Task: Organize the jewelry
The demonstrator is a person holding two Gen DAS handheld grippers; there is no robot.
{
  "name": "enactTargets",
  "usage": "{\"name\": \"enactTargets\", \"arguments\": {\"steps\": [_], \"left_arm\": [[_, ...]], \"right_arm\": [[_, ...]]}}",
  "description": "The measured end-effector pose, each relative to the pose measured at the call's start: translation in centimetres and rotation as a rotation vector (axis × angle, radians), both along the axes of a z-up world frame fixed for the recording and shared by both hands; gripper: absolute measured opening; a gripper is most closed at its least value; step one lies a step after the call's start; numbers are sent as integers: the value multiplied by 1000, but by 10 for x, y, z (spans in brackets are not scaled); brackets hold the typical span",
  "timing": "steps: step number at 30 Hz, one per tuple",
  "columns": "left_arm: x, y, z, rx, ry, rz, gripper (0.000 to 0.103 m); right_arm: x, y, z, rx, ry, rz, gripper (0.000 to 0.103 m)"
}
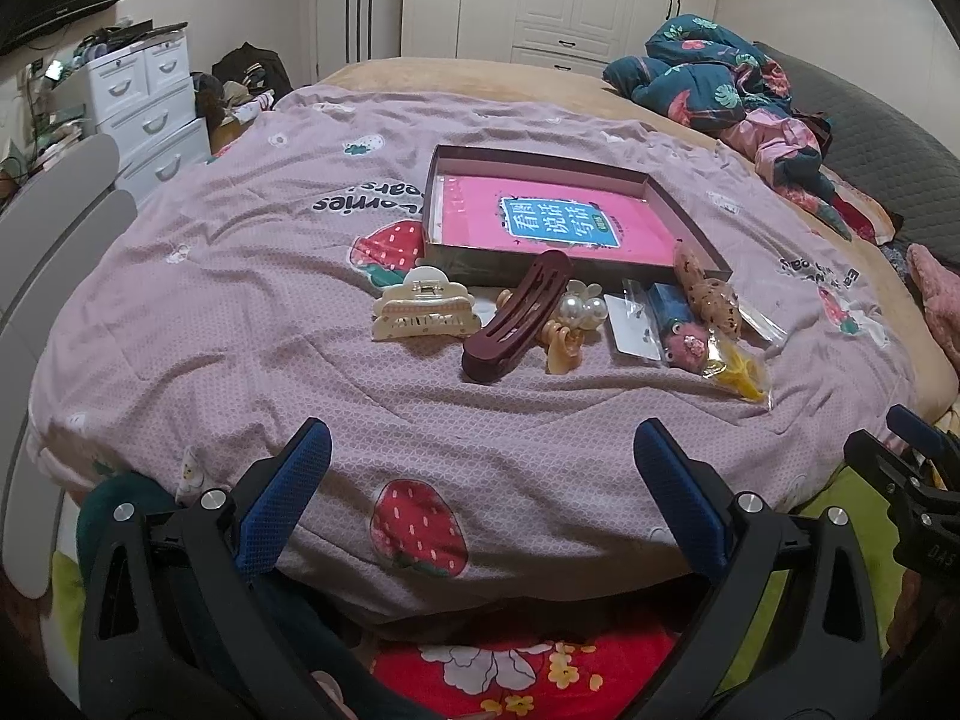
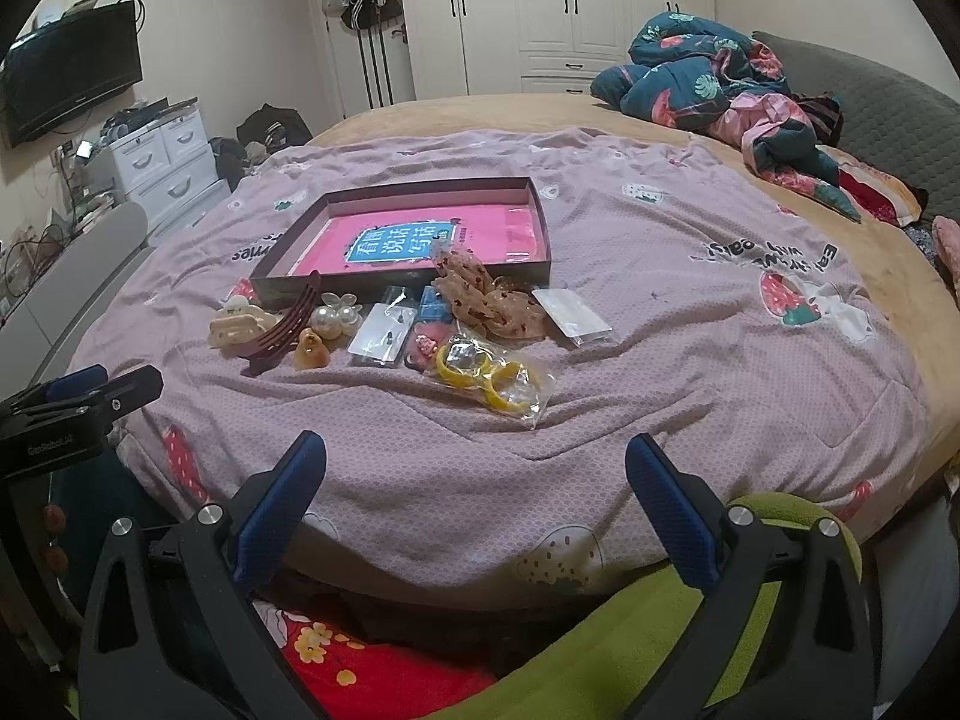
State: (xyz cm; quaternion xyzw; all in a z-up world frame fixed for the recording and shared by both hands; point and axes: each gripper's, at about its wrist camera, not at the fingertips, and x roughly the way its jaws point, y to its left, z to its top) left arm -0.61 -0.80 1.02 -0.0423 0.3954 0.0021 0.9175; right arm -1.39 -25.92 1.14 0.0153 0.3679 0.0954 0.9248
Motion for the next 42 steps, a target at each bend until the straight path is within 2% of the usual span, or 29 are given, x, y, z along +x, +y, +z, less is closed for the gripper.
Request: {"name": "enactTargets", "arguments": {"steps": [33, 42], "left_arm": [[1, -3, 1, -3, -4, 8, 95], [5, 16, -5, -32, 5, 35, 95]], "right_arm": [[-1, -4, 2, 4, -7, -4, 99], [5, -1, 3, -4, -1, 19, 99]]}}
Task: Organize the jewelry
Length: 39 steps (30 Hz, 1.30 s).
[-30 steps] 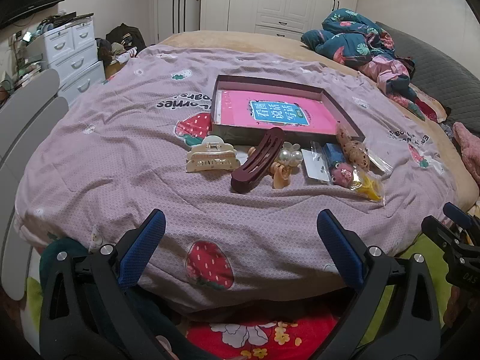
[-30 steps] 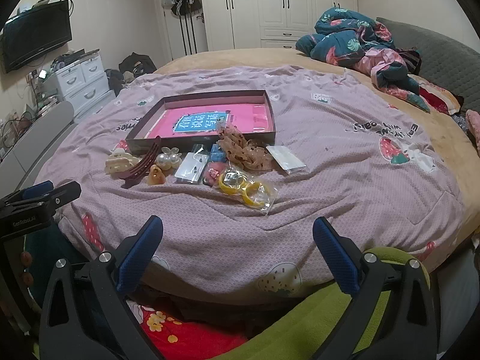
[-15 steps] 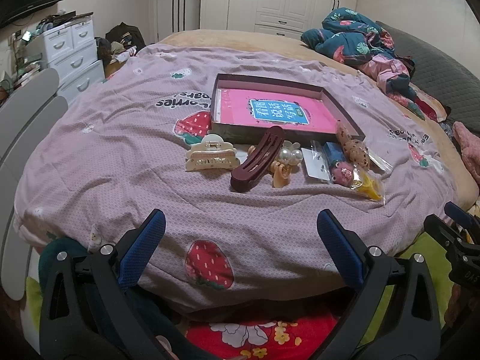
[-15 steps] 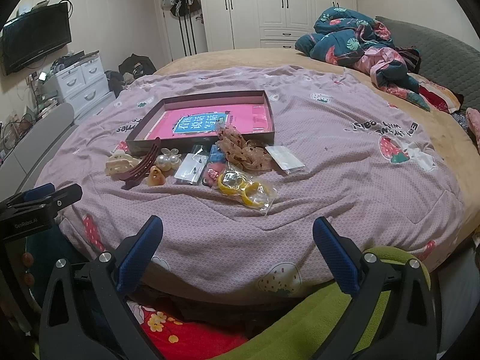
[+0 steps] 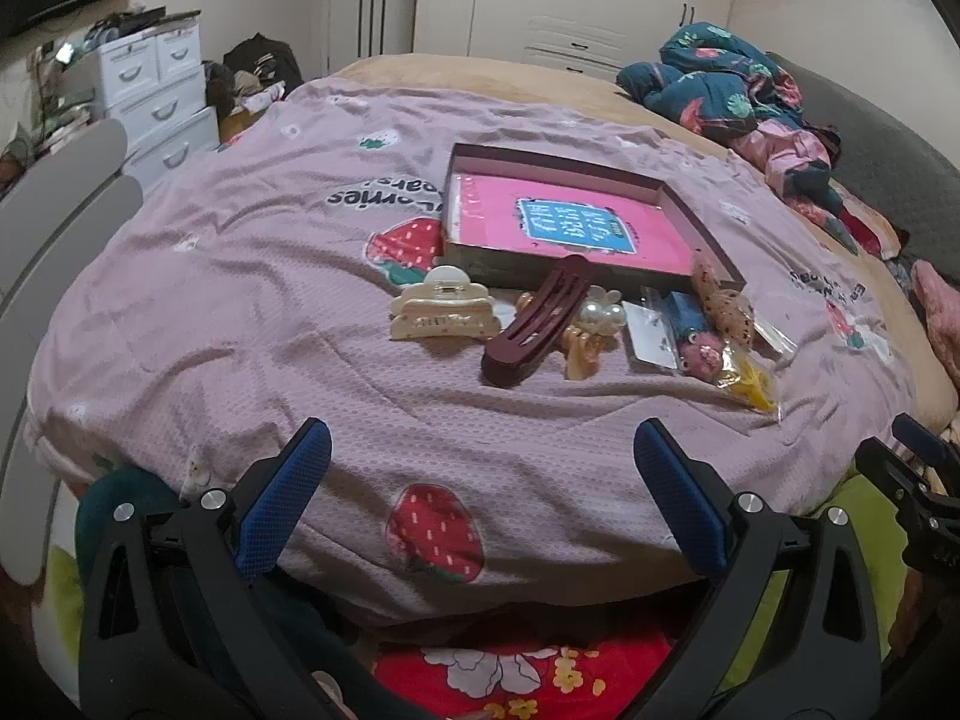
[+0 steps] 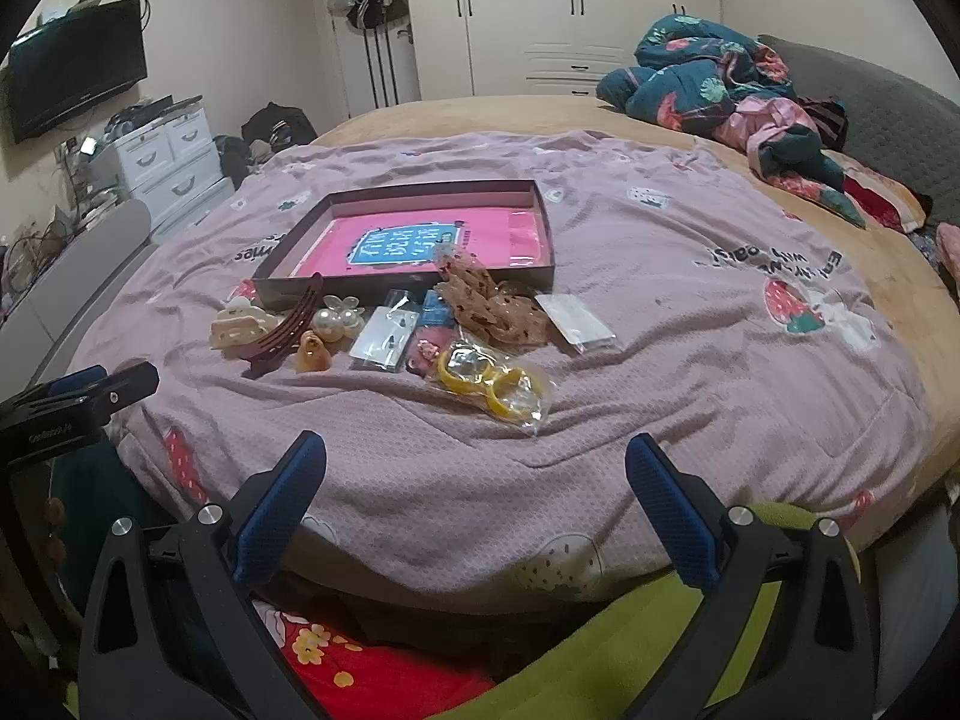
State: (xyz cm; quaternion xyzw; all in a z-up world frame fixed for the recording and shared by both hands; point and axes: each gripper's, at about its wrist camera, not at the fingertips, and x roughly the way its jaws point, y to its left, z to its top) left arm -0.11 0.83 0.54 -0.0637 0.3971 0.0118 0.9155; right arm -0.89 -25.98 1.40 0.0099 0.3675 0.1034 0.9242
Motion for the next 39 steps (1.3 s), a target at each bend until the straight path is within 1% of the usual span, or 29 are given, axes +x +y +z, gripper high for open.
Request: {"name": "enactTargets", "arguments": {"steps": [8, 12, 16, 20, 24, 28, 30, 31, 34, 36, 37, 39], "left_arm": [[3, 23, -2, -19, 0, 55, 95], [6, 33, -7, -33, 21, 61, 95], [15, 37, -17, -51, 66, 43, 95], [32, 35, -27, -65, 111, -16, 95], [52, 26, -34, -85, 119, -103, 95], [72, 8, -35, -70, 119, -194, 95], [80, 1, -37, -60, 117, -224, 93], [85, -3, -38, -49, 117, -236, 91], [96, -8, -46, -6, 140, -253, 78], [105, -11, -55, 7, 168, -271, 73], [108, -12, -59, 10, 180, -273, 69], [114, -13, -64, 9, 195, -277, 67]], "right_arm": [[18, 15, 3, -12, 0, 59, 99], [31, 23, 3, -24, 0, 90, 99], [48, 26, 0, -38, 10, 99, 99], [70, 23, -6, -62, 23, 88, 99], [87, 19, -8, -70, 25, 85, 99], [100, 13, -11, -73, 31, 67, 99], [104, 9, -12, -73, 33, 59, 99], [106, 8, -13, -74, 34, 61, 99], [112, 6, -16, -87, 41, 69, 99], [116, 6, -19, -92, 43, 87, 99], [119, 7, -22, -103, 45, 94, 99], [125, 10, -27, -124, 51, 104, 99]]}}
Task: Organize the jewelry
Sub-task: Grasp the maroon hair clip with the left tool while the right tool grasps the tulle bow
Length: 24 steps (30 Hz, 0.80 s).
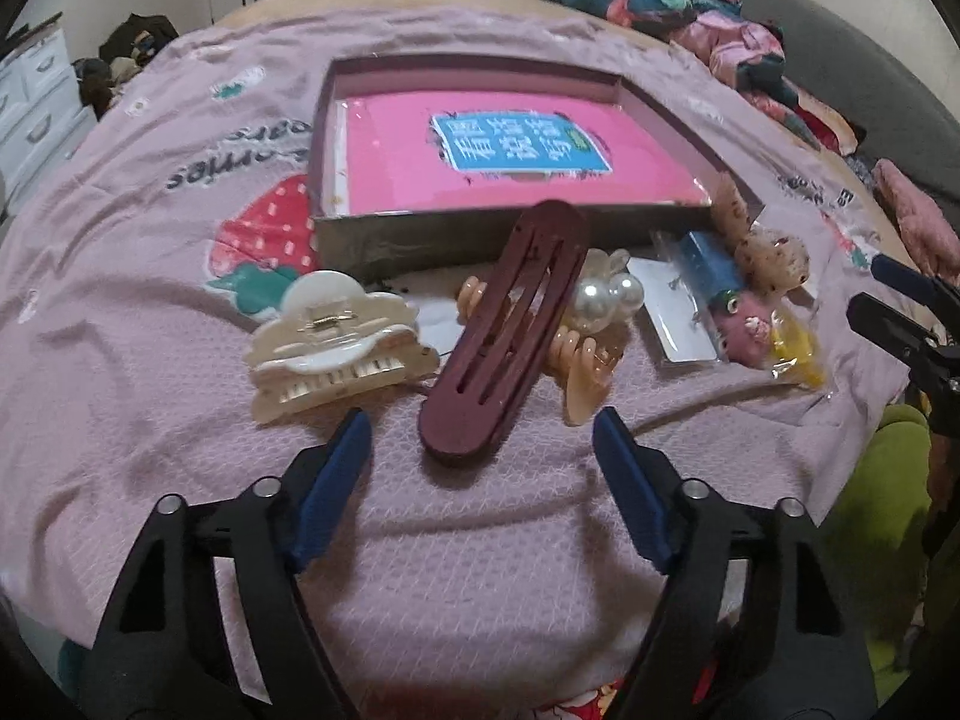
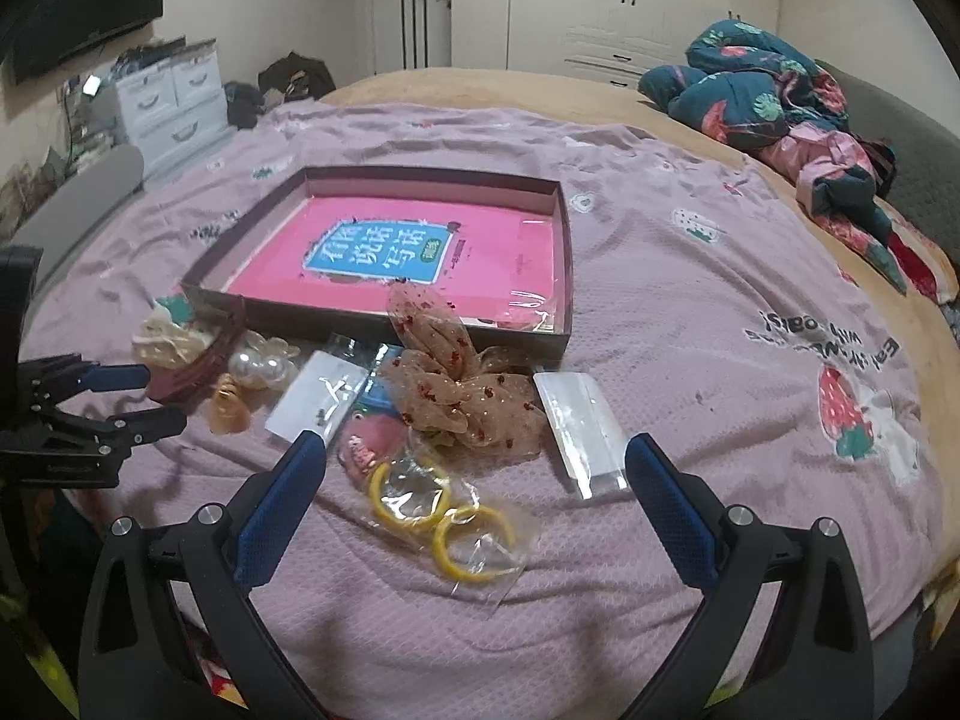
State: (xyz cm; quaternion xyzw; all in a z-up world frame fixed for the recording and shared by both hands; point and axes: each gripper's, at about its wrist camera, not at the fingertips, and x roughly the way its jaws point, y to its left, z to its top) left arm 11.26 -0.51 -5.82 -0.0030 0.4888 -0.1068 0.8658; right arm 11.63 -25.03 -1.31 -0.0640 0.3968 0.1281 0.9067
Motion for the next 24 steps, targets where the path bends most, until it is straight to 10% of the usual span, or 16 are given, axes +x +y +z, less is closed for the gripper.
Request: {"name": "enactTargets", "arguments": {"steps": [5, 13, 24], "left_arm": [[9, -2, -3, -22, 1, -8, 61], [16, -5, -11, -45, 4, -15, 44], [6, -1, -8, -106, -14, -23, 26]], "right_arm": [[19, 9, -11, -21, 13, 12, 95], [43, 22, -28, -13, 72, 78, 28], [26, 12, -3, 104, -7, 118, 7]]}}
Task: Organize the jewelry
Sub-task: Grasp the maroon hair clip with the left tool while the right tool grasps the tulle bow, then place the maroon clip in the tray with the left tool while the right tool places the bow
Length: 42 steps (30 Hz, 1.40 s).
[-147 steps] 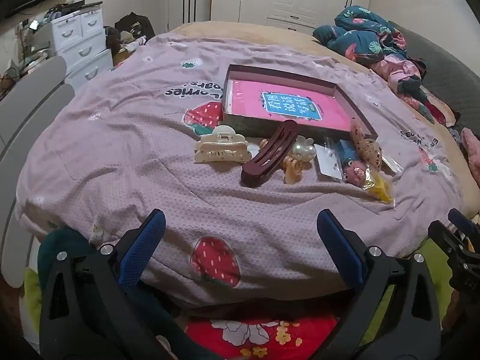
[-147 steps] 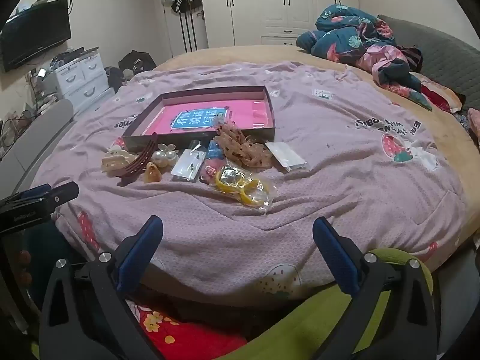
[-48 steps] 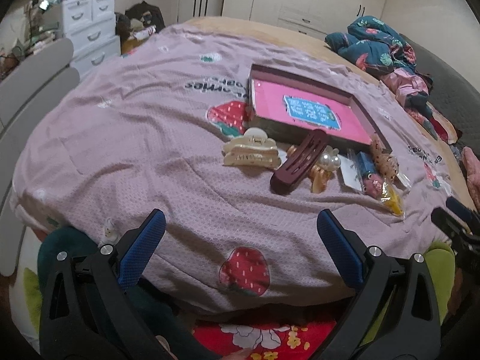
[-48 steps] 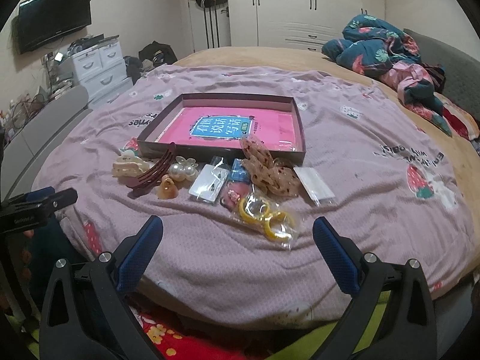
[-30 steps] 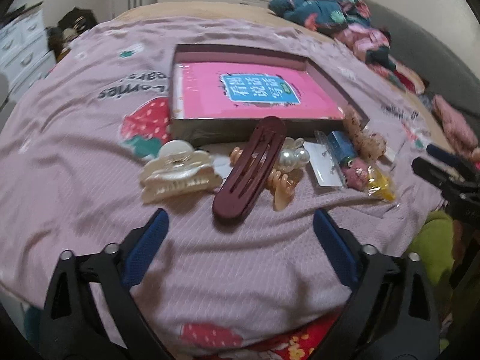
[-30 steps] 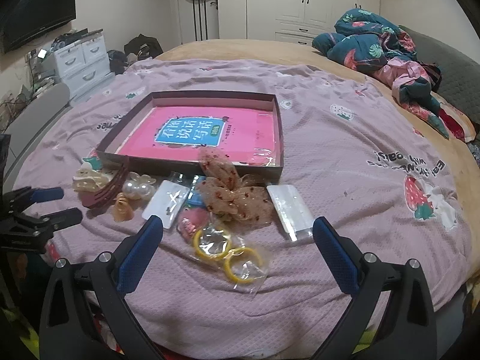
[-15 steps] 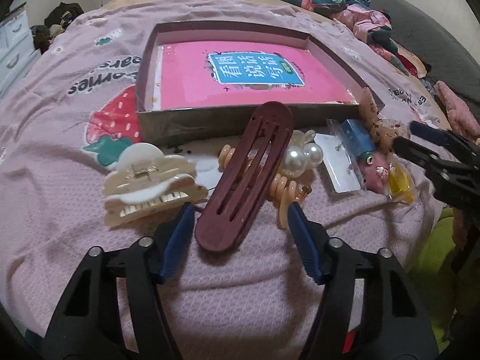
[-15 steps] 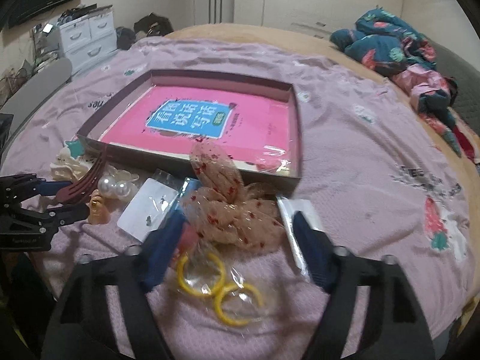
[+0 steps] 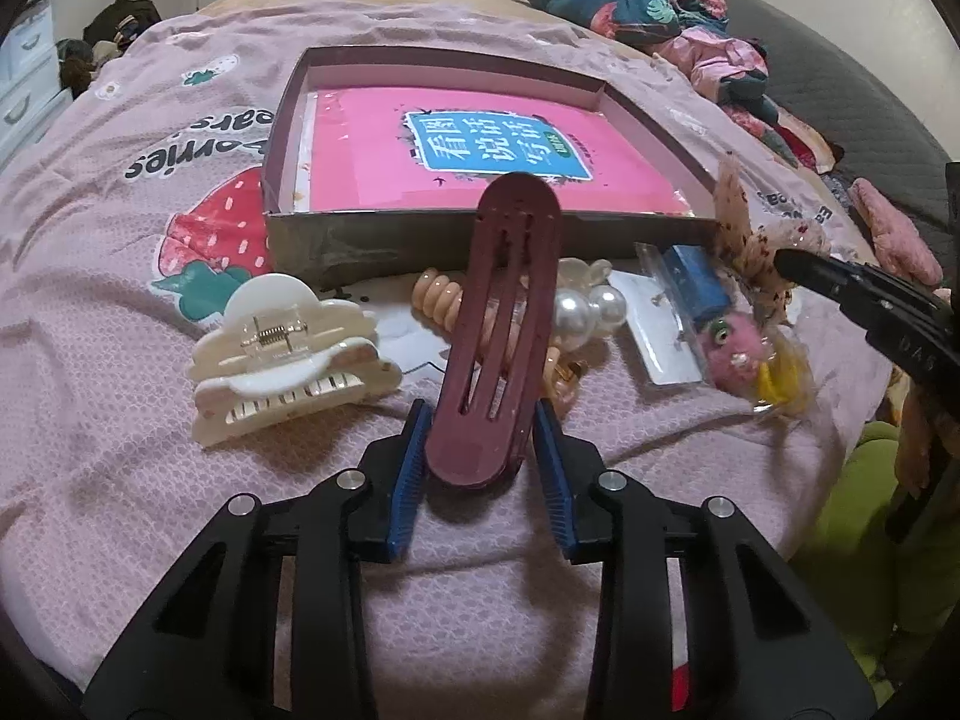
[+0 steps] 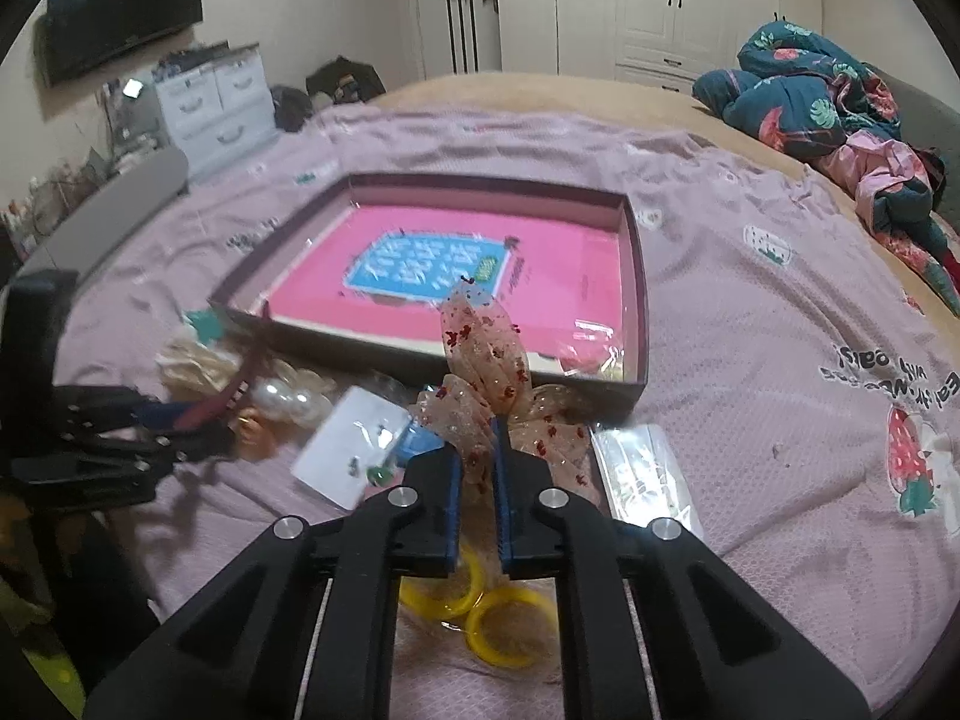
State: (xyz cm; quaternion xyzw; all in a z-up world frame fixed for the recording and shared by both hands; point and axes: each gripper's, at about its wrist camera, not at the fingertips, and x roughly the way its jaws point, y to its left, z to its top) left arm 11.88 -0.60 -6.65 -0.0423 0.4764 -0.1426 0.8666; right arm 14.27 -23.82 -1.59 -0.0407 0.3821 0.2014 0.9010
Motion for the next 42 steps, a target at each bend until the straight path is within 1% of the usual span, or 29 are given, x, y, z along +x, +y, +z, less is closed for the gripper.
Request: {"name": "enactTargets", "arguments": {"steps": [3, 10, 13, 18, 21, 28, 32, 38, 42], "left_arm": [[-8, 2, 6, -28, -13, -3, 26], [-21, 0, 21, -44, -38, -6, 24], [-25, -3, 28, -46, -52, -15, 23], [-29, -8, 37, -48, -63, -25, 23], [-31, -9, 42, -64, -62, -27, 23], [-33, -19, 66, -81, -103, -62, 23], [-25, -24, 82, -86, -134, -74, 23], [3, -27, 101, -69, -187, -58, 23], [27, -20, 103, -76, -179, -29, 23]], "right_arm": [[-6, -2, 8, 24, -17, 5, 7], [-20, -20, 28, 84, -62, -23, 7], [-25, -30, 34, 92, -78, -48, 7], [-30, -47, 39, 96, -89, -79, 7], [-31, -54, 39, 100, -91, -95, 7], [-34, -63, 42, 116, -100, -106, 7], [-31, -62, 49, 119, -117, -98, 7], [-18, -55, 66, 121, -150, -76, 7], [-5, -46, 75, 108, -168, -52, 7]]}}
